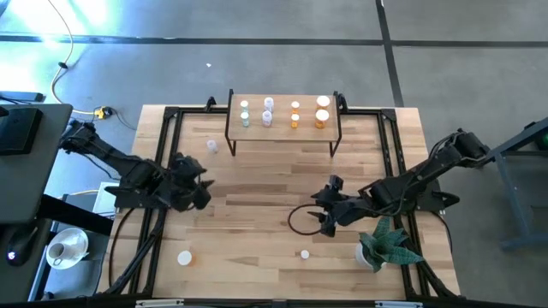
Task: Pick and place medicine bottles onto shelf by color
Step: Put the transparent pill bottle on the shelf aligned with the other transparent pill bottles
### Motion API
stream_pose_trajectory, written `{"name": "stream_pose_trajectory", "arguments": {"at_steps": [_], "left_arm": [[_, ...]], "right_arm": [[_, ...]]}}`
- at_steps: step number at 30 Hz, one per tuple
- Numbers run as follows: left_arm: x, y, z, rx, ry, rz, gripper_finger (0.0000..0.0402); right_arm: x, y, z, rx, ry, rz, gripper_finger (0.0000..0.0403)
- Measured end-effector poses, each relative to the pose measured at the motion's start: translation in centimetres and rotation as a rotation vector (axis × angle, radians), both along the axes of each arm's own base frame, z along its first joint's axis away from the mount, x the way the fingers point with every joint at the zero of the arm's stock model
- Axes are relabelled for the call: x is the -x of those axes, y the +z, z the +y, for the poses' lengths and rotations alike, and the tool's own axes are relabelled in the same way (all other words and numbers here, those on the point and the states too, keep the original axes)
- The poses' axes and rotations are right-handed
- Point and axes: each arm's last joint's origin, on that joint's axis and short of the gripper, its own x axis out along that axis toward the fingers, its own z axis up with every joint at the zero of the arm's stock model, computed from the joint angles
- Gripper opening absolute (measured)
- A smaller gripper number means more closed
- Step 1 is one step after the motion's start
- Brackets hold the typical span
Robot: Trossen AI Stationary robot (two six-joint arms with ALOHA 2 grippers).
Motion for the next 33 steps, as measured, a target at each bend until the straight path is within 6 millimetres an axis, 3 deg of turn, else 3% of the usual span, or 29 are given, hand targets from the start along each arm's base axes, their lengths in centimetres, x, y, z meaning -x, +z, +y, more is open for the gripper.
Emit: {"name": "stream_pose_trajectory", "arguments": {"at_steps": [10, 17, 22, 29, 33], "left_arm": [[0.3, -0.4, 4.1, 0.035, 0.225, 0.128, 0.0209], [-0.1, -0.9, 6.3, 0.081, 0.343, 0.165, 0.0209], [-0.5, -1.4, 7.7, 0.078, 0.374, 0.228, 0.0209], [-0.2, -5.1, 9.5, 0.174, 0.346, 0.212, 0.0209], [-0.2, -6.3, 10.6, 0.143, 0.381, 0.164, 0.0209]], "right_arm": [[-1.1, 1.7, 0.2, 0.098, 0.114, -0.154, 0.0238], [-1.3, 4.8, 0.0, 0.133, 0.09, -0.249, 0.0238], [-1.2, 4.9, -0.2, 0.185, 0.065, -0.234, 0.0238], [-0.8, 4.2, -0.4, 0.149, 0.032, -0.171, 0.0238], [-0.9, 4.2, -0.4, 0.165, 0.041, -0.173, 0.0238]]}}
